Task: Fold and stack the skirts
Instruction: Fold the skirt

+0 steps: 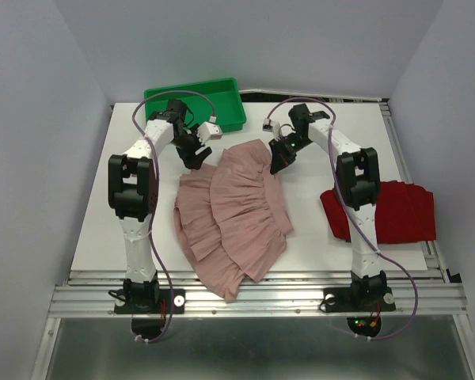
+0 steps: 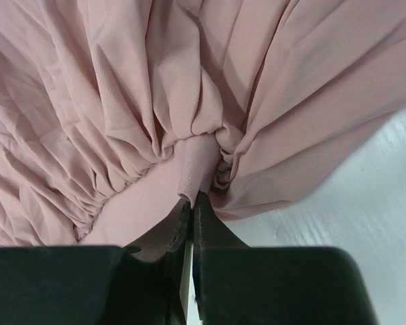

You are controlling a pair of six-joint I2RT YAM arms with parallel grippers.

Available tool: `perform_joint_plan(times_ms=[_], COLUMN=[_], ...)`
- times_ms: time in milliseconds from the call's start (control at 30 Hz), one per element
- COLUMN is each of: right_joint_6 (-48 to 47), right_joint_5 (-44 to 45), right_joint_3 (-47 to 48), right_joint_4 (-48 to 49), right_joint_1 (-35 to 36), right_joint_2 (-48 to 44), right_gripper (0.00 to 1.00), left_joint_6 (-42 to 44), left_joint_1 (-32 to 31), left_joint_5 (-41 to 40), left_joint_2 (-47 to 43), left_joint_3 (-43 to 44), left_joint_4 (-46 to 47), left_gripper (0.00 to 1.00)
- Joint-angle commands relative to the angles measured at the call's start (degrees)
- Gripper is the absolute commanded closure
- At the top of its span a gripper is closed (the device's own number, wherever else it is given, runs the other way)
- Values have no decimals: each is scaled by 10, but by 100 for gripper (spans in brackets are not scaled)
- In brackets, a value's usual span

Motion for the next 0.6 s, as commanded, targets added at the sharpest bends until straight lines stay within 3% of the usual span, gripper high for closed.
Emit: perform_joint_plan(times_ms=[0,333,567], right_joint_6=[-21,-41,-65], right_joint_5=[-5,-5,-47], right_joint_3=[9,-21,-92], right_joint_4=[15,38,89], right_joint_1=[-1,-1,-1], right_joint_2=[-37,-62,-104], right_gripper=[97,99,99], left_joint_6=[-11,24,47], left_joint_1=[-2,-15,-16], left_joint_5=[24,32,34], left_joint_2=[-19,39,34], left_joint_3=[55,59,-4], left_joint_4=[7,-22,-45], left_gripper=[19,18,20])
